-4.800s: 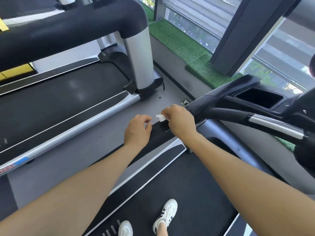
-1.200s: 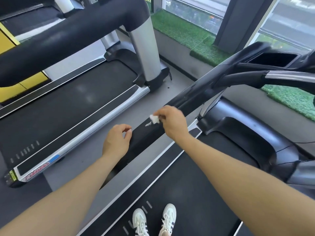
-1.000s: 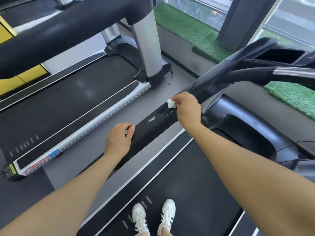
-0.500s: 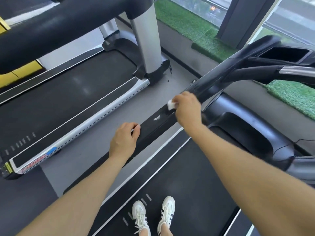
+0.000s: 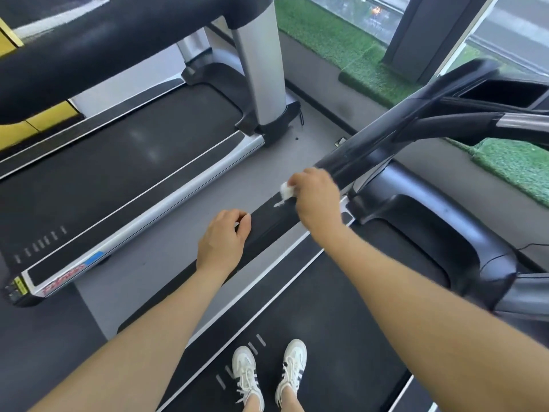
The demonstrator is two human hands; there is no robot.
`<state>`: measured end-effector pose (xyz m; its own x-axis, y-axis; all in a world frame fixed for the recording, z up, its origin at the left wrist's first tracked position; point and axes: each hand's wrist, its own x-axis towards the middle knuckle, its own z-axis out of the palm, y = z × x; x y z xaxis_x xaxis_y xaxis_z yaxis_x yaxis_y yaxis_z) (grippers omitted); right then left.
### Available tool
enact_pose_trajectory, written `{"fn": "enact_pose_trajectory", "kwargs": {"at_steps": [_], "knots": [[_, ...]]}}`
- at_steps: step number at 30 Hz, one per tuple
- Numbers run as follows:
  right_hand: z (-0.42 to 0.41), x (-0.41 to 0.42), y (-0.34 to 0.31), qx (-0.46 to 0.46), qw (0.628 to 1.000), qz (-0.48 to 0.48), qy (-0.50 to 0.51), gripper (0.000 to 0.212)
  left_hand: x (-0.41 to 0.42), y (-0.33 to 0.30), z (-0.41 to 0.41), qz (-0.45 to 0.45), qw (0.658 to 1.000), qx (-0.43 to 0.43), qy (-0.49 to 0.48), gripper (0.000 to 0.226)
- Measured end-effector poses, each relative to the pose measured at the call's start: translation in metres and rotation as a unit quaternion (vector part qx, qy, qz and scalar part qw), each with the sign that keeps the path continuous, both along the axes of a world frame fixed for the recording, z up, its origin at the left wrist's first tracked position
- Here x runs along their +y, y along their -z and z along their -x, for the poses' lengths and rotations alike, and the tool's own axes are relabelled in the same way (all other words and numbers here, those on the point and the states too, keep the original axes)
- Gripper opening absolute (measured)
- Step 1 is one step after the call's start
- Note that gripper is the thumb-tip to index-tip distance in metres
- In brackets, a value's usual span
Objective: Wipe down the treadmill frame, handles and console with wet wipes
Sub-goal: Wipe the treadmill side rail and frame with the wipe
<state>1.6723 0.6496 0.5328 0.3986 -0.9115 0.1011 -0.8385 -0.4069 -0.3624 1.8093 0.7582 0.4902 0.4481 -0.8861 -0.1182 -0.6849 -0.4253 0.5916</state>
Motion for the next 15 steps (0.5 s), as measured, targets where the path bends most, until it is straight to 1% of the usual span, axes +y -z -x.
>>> {"fn": "enact_pose_trajectory", "kwargs": {"at_steps": [2, 4, 6, 8, 10, 12, 15], "knots": [[-0.008, 0.018, 0.006, -0.013, 0.997, -0.012, -0.07, 0.032, 0.0, 0.001, 0.0, -0.003, 1.0, 0.001, -0.004, 0.03], [-0.005, 0.01, 0.003, 0.003, 0.995, -0.021, -0.101, 0.034, 0.001, 0.0, 0.0, -0.007, 1.0, 0.002, -0.003, 0.03], [0.006, -0.012, -0.002, 0.044, 0.995, -0.03, -0.089, 0.033, 0.001, -0.001, 0.001, -0.008, 1.0, -0.001, 0.0, 0.031], [0.019, -0.034, -0.007, 0.047, 0.998, -0.025, -0.025, 0.031, 0.001, -0.002, 0.001, -0.012, 1.0, -0.006, -0.002, 0.031], [0.02, -0.035, -0.006, 0.04, 0.999, -0.019, 0.012, 0.032, 0.001, -0.002, 0.001, -0.016, 1.0, -0.01, -0.001, 0.031], [0.009, -0.018, -0.003, 0.031, 0.999, -0.022, 0.003, 0.033, 0.0, -0.001, 0.001, -0.015, 1.0, -0.008, 0.0, 0.031], [-0.008, 0.014, 0.001, 0.03, 0.996, -0.028, -0.078, 0.037, 0.0, -0.001, 0.001, -0.014, 1.0, -0.002, -0.001, 0.031]]}}
